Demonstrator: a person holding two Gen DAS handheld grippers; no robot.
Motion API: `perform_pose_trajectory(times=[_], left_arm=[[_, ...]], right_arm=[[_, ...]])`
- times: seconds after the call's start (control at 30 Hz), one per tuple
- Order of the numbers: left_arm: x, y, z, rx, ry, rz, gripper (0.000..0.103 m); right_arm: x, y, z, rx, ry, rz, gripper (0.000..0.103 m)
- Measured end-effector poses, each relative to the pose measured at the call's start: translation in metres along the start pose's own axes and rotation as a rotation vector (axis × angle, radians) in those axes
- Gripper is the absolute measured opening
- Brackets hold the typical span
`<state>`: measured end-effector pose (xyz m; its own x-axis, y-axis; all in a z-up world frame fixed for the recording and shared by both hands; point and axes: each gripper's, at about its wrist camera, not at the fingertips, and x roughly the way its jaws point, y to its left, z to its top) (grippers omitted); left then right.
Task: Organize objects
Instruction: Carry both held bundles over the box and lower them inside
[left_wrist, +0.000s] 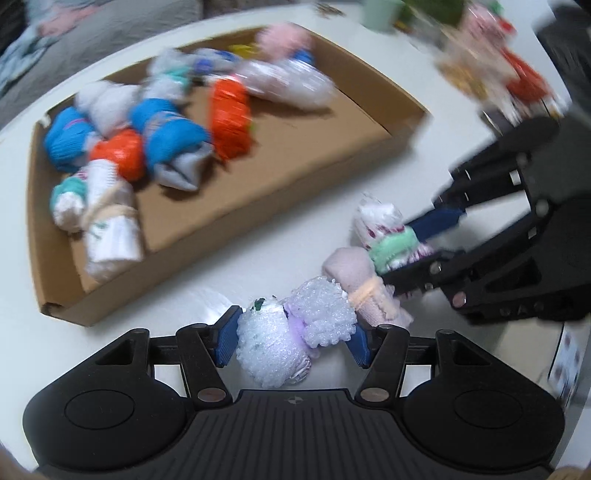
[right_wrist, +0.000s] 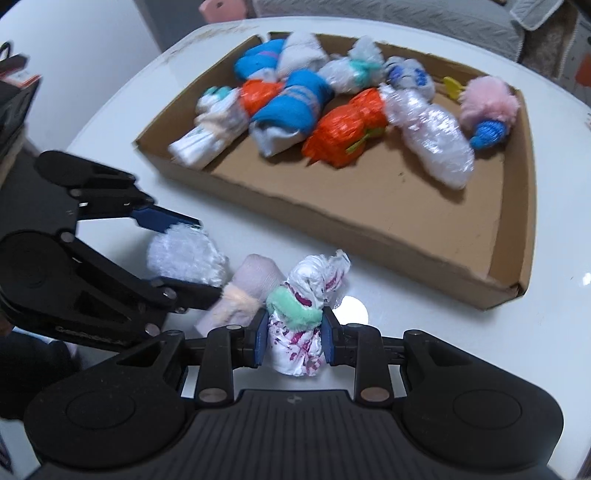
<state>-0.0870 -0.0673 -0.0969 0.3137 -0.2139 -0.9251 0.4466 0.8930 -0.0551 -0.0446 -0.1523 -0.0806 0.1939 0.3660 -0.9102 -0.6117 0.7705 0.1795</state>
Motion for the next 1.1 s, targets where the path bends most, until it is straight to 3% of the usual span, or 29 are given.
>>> perform_pose_trajectory(times=[0.13, 0.33, 0.47, 0.63, 0.77, 0.93, 1.1], left_arm=[[-0.005, -0.025, -0.015, 0.089, 0.039, 0.005, 0.065], [-0.008, -0.011, -0.020, 0.004, 0.036, 0.078, 0.064], [-0.007, 0.000, -0.020, -0.073, 0.005, 0.088, 0.064], [-0.005, -0.003, -0.020, -0.079, -0.031, 0.110, 0.062], [-0.012, -0.009, -0.019, -0.047, 0.002, 0.095, 0.061], [-0.034, -0.010, -0.009, -0.008, -0.022, 0.109, 0.061], [-0.071, 0.000, 0.022, -0.038, -0.136, 0.129, 0.060]], right_arm=[[-0.009, 0.008, -0.017, -0.060, 0.036, 0.021, 0.026], [-0.012, -0.004, -0.022, -0.030, 0.032, -0.004, 0.026], [-0.010, -0.009, -0.026, -0.027, 0.030, -0.004, 0.026], [-0.012, -0.009, -0.027, -0.037, 0.017, -0.008, 0.026], [-0.022, -0.012, -0.027, -0.026, -0.001, 0.009, 0.025], [-0.051, -0.020, -0.024, -0.030, -0.063, 0.017, 0.025], [-0.077, -0.034, -0.016, -0.051, -0.175, 0.015, 0.025]])
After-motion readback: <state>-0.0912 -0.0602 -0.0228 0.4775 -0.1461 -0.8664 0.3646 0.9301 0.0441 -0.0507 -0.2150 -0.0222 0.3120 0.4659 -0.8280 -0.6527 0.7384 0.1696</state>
